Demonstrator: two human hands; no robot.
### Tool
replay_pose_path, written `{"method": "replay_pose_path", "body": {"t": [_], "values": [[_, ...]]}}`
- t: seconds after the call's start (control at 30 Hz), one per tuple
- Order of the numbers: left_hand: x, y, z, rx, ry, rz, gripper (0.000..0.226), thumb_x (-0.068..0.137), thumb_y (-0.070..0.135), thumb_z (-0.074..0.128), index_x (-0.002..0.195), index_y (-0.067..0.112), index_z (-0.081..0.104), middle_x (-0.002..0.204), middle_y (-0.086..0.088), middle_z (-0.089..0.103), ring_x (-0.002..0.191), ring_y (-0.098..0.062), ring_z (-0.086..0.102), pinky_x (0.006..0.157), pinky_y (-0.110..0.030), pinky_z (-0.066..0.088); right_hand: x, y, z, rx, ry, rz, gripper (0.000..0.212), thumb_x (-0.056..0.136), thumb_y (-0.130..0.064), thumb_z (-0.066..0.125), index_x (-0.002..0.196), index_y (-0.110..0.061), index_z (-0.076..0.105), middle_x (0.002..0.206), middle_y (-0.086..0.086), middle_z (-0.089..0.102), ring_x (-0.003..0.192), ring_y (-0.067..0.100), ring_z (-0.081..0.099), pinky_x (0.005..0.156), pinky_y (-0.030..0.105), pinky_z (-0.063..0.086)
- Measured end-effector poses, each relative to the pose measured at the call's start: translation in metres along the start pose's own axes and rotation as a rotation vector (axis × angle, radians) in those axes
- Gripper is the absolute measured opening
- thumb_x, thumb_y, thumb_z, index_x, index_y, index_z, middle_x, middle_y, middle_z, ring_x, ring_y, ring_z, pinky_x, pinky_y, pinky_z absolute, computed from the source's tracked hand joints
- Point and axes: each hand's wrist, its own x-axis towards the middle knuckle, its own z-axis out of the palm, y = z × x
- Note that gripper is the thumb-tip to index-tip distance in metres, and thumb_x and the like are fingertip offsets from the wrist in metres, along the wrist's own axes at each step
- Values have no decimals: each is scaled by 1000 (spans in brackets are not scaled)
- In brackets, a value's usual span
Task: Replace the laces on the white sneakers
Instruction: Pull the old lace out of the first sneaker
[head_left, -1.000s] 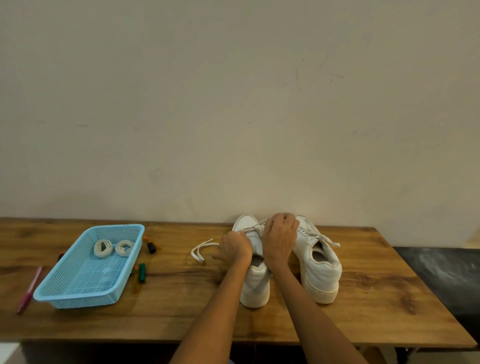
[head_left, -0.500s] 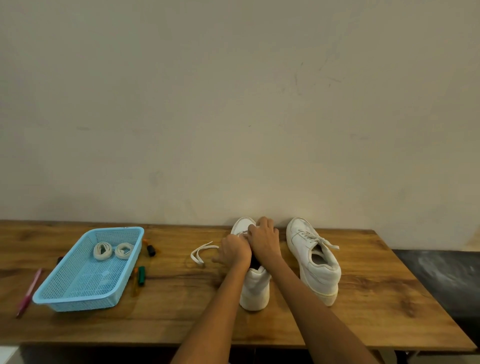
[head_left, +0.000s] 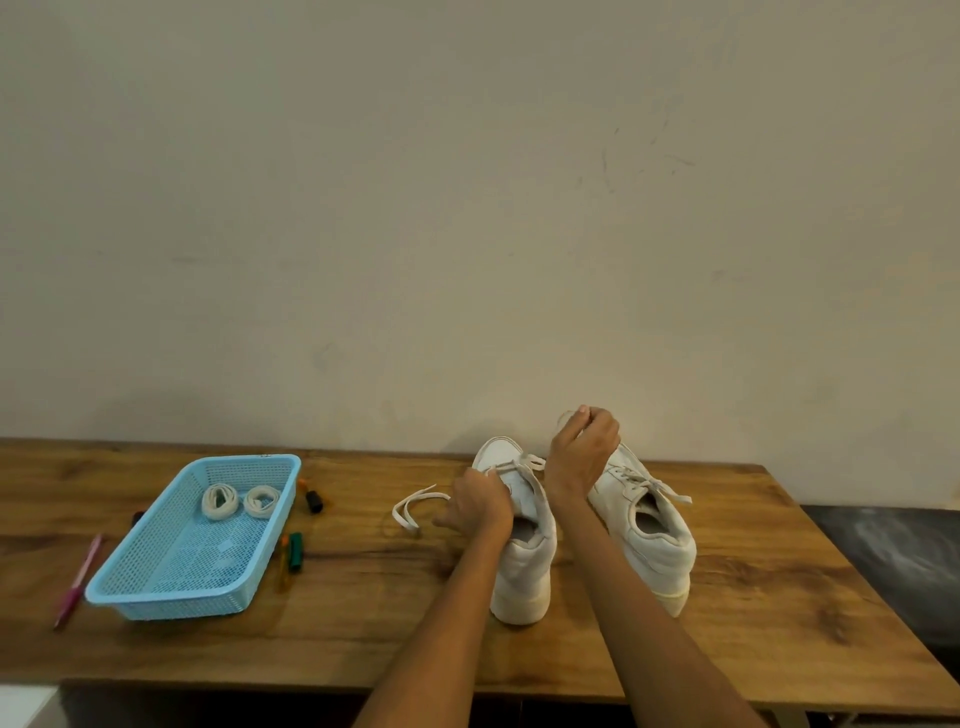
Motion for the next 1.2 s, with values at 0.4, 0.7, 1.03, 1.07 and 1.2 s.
{"method": "replay_pose_path", "body": {"t": [0.4,0.7,1.03,1.07,1.2], "values": [[-1,-1,2,3,0,-4,39,99,38,37,112,13,64,116,-8,62,108,-28,56,98,-46,36,24,5,-9,-423,-576,201,45,101,-37,30,98,-2,59,99,15,61,102,34,58,83,39,45],[-1,-3,3,26,16,20,40,99,40,38,110,12,64,113,-8,64,104,-26,58,94,-41,40,12,6,1,-549,-922,-165,36,93,-2,40,125,-11,56,128,10,55,118,25,49,92,32,42],[1,1,5,38,4,-9,37,98,39,39,110,13,64,112,-7,64,104,-26,58,94,-41,40,24,4,-12,-1261,-881,-324,28,93,-11,50,121,-11,55,122,8,58,115,26,51,92,35,48],[2,1,5,39,5,-10,38,98,39,39,110,13,64,113,-7,64,104,-26,58,94,-42,40,24,6,-10,-1159,-881,-363,29,93,-9,48,121,-11,54,123,8,57,116,26,50,90,33,47],[0,0,4,39,5,-8,40,98,42,39,111,12,63,113,-8,63,105,-26,57,96,-43,40,20,14,1,-773,-1136,-316,37,96,-10,43,131,-18,47,130,8,54,118,25,49,92,34,43]]}}
